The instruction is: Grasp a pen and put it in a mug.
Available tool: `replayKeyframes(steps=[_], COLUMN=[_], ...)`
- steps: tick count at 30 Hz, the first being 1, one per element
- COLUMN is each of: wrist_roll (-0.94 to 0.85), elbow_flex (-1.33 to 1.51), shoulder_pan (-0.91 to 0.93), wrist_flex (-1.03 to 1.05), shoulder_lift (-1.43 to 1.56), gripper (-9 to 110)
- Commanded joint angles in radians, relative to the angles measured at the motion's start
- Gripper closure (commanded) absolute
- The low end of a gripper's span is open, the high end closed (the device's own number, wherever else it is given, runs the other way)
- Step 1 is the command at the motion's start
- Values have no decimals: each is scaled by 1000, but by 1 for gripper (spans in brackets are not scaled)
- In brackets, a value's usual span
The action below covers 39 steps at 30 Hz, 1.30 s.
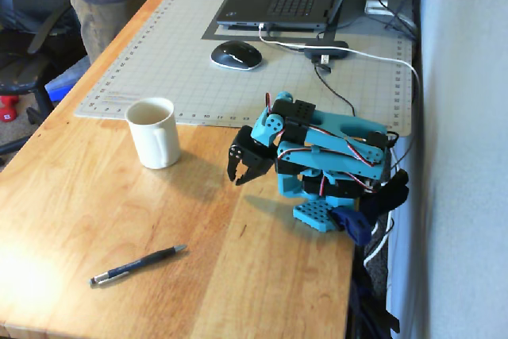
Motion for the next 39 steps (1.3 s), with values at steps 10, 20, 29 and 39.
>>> replayKeyframes(steps=[10,20,29,39], wrist_roll=[267,600,1042,1600], elbow_flex=[-224,-548,-882,-1305], shoulder_pan=[-43,-137,-275,-426], wrist_flex=[-12,-14,-14,-14], shoulder_lift=[-255,-627,-1046,-1503], gripper=[100,95,86,82])
